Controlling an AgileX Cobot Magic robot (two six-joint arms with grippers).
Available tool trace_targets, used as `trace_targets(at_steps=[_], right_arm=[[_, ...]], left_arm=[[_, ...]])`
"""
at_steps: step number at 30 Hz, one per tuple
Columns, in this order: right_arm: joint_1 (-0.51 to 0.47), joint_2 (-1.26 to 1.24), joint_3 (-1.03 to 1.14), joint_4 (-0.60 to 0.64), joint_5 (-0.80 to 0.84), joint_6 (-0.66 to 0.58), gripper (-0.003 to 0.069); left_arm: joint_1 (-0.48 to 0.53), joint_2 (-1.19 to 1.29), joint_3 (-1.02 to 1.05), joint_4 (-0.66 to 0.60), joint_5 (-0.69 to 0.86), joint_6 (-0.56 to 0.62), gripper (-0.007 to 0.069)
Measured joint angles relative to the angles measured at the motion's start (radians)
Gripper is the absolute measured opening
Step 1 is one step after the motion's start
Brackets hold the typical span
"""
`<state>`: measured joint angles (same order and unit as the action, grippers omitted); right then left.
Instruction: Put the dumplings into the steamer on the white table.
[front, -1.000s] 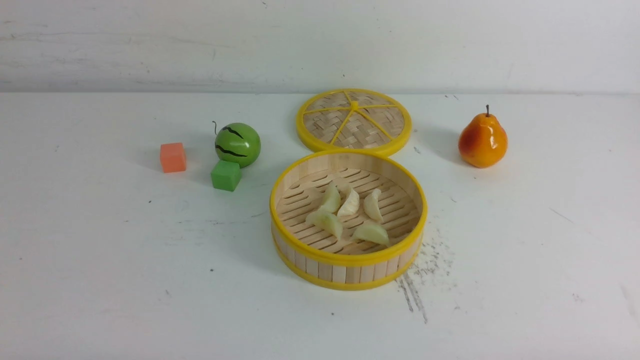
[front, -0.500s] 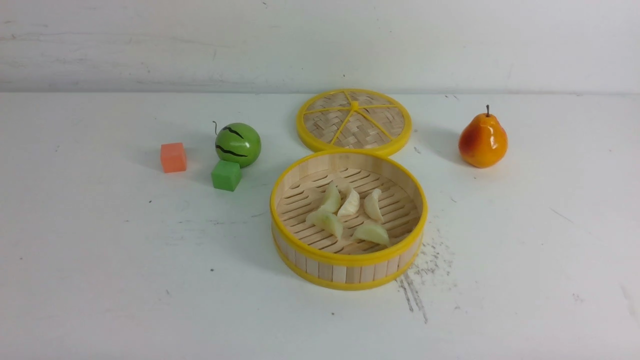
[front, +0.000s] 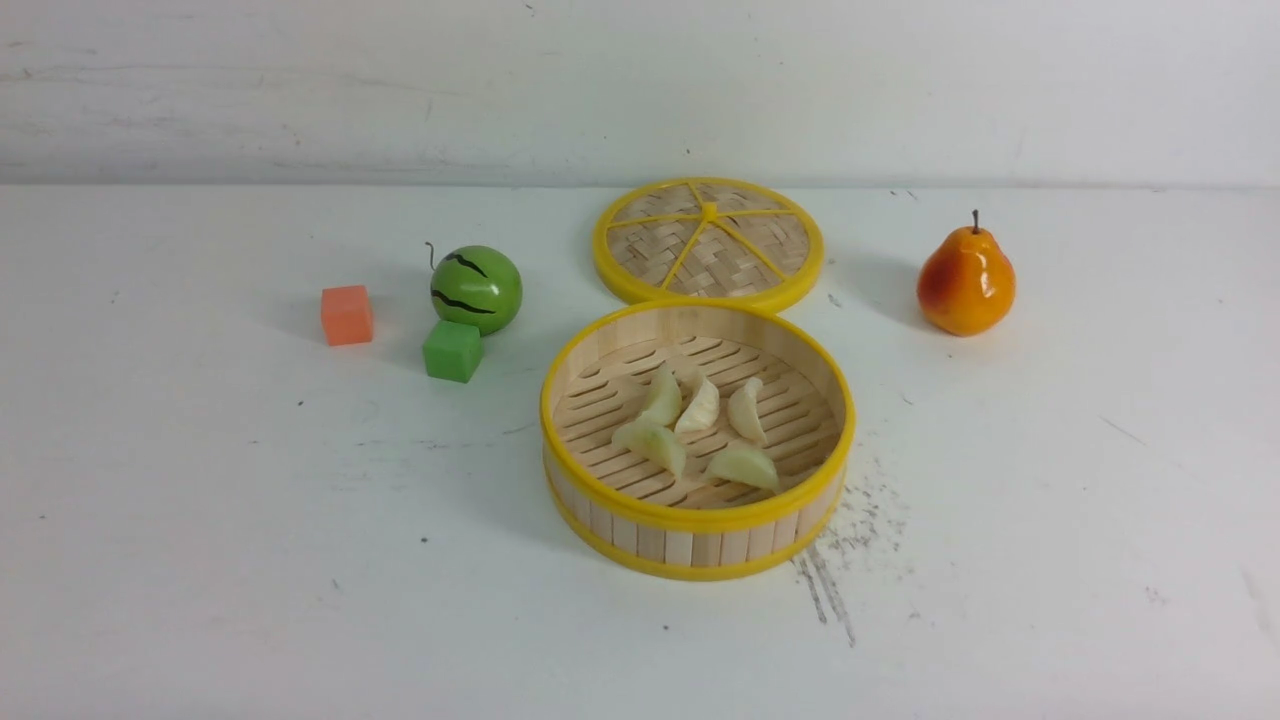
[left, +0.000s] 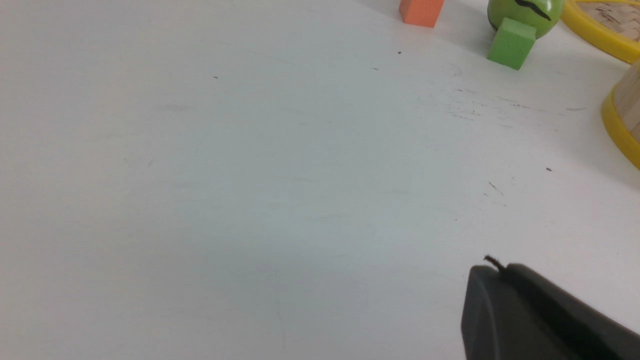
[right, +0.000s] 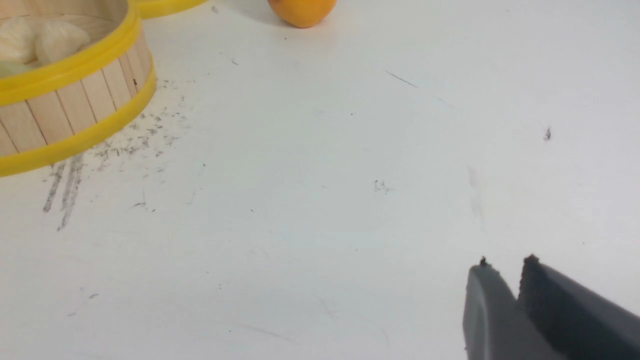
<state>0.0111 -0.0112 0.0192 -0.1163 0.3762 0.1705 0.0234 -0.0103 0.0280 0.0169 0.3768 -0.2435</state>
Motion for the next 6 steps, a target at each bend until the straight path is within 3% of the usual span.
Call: trace_targets(at_steps=[6], right_arm=[[0.0, 0.0, 0.0, 0.0, 0.0, 0.0, 0.0108]], left_arm=[[0.0, 0.0, 0.0, 0.0, 0.0, 0.0, -0.0006]])
